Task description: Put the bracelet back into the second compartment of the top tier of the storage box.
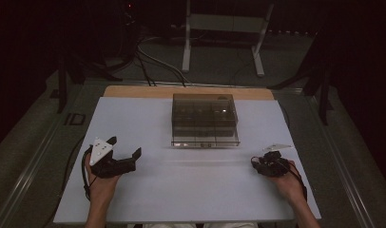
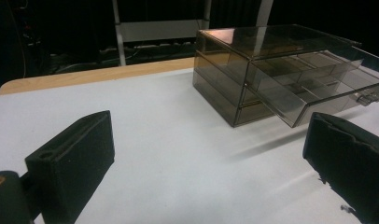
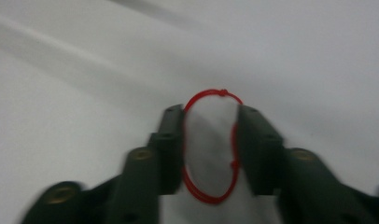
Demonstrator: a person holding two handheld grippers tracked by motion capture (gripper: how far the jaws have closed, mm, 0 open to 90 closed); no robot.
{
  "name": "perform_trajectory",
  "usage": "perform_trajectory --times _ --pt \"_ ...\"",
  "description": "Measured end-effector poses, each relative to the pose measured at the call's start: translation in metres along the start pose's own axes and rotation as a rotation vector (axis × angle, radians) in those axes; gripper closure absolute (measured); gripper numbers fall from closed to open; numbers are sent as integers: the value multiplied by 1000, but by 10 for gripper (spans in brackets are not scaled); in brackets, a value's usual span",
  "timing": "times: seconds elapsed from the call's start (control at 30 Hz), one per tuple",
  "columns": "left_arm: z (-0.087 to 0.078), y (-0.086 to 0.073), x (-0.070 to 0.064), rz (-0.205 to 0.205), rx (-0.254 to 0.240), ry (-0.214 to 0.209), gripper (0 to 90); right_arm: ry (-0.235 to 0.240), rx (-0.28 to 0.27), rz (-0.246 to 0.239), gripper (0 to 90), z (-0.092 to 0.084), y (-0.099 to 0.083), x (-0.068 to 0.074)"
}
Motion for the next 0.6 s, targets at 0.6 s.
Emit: perform_trajectory --times 0.6 --pt "2 -1 0 -3 6 -1 37 41 4 1 900 -5 3 1"
Point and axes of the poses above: each handheld gripper's, and its own axes: z roughly forward along the jaws, y roughly out of its top, x roughly to its left, the point moved 2 cm from there along z, roughly forward along the jaws, and after that the axes turned 10 degrees about y, right-handed, at the moved point
